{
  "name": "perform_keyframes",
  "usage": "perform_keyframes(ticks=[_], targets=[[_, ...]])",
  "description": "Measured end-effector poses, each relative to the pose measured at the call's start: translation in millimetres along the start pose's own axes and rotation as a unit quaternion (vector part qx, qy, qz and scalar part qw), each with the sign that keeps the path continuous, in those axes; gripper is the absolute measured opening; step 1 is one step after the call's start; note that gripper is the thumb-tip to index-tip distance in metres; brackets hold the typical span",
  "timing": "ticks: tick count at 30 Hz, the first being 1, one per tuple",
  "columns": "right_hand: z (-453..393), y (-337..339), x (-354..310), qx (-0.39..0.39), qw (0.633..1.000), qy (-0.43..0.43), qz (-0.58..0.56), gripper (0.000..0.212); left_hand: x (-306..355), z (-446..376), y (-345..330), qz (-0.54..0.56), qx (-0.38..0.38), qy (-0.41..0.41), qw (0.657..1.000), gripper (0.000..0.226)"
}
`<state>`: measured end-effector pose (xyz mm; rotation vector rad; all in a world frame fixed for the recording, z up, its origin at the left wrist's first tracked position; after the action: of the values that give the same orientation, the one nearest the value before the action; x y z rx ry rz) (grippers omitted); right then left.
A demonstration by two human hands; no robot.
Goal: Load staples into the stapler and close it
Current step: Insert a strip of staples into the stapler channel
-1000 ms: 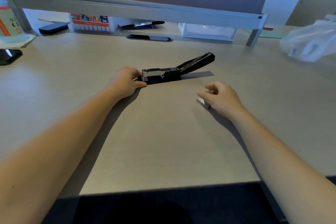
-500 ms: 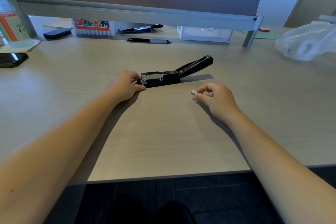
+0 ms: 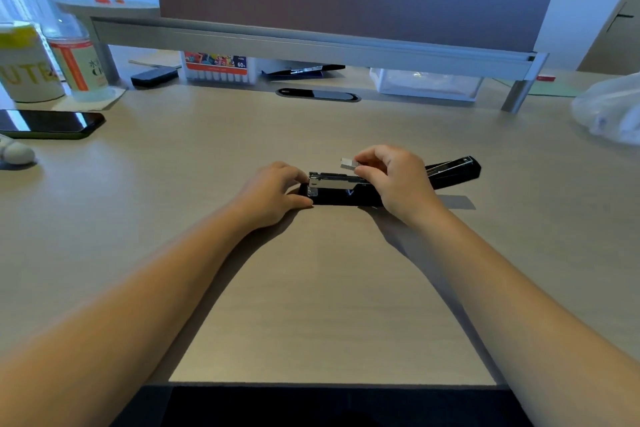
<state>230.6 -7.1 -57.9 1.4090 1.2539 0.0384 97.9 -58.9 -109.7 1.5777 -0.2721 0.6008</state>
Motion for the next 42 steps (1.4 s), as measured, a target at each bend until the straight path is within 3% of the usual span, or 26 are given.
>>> perform_keyframes(ticks=[7, 26, 30, 34, 42], targets=[[-11, -24, -1, -0.043, 0.997, 0.025, 0.056, 0.02, -3, -4, 0, -0.007, -0.002, -0.004, 1.0, 0.041], [-14, -28, 1, -0.105, 0.992, 0.024, 0.072, 0.024, -2, -3, -1, -0.007, -0.013, 0.003, 1.0, 0.041], [-11, -27, 1, -0.094, 0.992, 0.032, 0.08, 0.027, -1, -2, 0, -0.006, -0.015, 0.002, 1.0, 0.041], [-2, -18, 3, -0.065, 0.991, 0.034, 0.109, 0.014, 0, 1, -1, -0.008, -0.023, -0.001, 1.0, 0.043], [3, -34, -4, -0.123, 0.985, 0.037, 0.113, 0.022, 2, 6, 2, -0.018, -0.032, -0.01, 0.999, 0.043]])
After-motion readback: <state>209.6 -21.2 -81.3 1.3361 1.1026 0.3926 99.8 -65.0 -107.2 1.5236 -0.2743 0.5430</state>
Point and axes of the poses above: each hand's wrist, its own z-axis away from the middle knuckle, its own y-axis out of the back of the hand, x = y × z, the point moved 9 cm from there along -z, towards the middle knuckle, and after that the axes turned 8 degrees about -x, right-handed, at the moved point
